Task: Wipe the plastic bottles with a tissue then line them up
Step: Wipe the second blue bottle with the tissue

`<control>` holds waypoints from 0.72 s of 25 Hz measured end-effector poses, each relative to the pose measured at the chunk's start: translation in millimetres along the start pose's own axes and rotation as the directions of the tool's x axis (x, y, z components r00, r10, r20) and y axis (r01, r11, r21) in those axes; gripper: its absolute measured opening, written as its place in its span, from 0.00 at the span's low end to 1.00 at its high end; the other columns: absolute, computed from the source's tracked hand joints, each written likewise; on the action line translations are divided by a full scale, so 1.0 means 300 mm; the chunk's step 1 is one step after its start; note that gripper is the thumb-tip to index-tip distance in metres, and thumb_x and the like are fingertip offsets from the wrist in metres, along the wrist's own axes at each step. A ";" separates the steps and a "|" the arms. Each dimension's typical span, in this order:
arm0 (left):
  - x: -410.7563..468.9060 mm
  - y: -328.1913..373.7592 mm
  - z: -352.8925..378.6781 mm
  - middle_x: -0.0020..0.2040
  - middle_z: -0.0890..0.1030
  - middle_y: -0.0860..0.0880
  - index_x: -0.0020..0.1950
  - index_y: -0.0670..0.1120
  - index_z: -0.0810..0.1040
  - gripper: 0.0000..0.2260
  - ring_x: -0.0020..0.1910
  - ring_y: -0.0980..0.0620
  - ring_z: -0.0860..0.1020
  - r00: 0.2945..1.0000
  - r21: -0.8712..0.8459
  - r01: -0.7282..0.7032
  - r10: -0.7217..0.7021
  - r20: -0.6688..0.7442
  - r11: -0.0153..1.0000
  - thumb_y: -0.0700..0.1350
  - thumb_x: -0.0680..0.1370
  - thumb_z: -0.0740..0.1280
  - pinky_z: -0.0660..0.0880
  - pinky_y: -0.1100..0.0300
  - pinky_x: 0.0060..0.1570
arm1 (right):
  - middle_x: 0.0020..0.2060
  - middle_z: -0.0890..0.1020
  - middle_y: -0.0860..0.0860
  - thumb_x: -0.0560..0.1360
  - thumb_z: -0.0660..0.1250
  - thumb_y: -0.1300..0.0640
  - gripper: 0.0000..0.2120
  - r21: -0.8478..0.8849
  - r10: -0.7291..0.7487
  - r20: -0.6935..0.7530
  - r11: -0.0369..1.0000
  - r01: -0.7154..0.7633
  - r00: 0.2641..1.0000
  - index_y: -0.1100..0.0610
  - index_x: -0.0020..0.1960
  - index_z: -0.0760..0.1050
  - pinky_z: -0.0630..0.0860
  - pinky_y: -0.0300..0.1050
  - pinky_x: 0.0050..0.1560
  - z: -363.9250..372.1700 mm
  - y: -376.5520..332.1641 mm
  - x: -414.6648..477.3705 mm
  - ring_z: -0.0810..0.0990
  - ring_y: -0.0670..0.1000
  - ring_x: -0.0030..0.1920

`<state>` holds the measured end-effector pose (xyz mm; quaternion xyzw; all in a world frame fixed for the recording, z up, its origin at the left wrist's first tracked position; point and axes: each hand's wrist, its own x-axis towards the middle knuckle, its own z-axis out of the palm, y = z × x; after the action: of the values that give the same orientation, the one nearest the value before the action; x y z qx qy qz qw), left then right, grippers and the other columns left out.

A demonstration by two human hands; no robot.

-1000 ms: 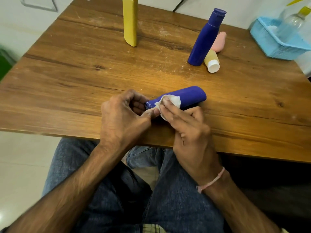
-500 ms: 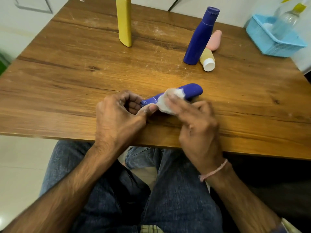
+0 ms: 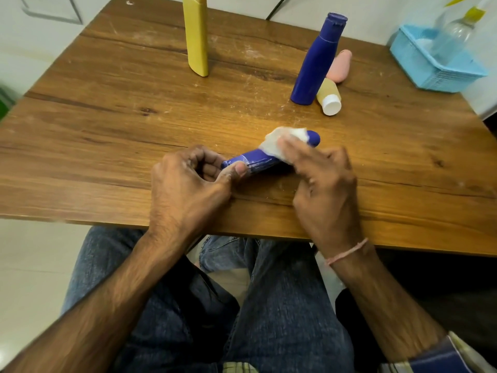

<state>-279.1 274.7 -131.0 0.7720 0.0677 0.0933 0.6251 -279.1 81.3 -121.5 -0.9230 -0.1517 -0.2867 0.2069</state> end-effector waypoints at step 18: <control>-0.036 0.002 -0.001 0.36 0.84 0.51 0.51 0.50 0.81 0.13 0.33 0.54 0.84 0.971 0.105 -0.238 0.232 0.065 0.966 0.54 0.72 0.78 0.82 0.51 0.34 | 0.65 0.80 0.49 0.70 0.62 0.77 0.29 0.091 -0.116 0.060 0.990 0.110 0.991 0.59 0.68 0.77 0.75 0.43 0.50 0.009 -0.088 -0.051 0.73 0.54 0.47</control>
<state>-289.6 272.6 -130.9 0.8106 -0.0354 0.1428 0.5669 -300.5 103.0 -124.8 -0.9119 -0.2230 -0.2606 0.2255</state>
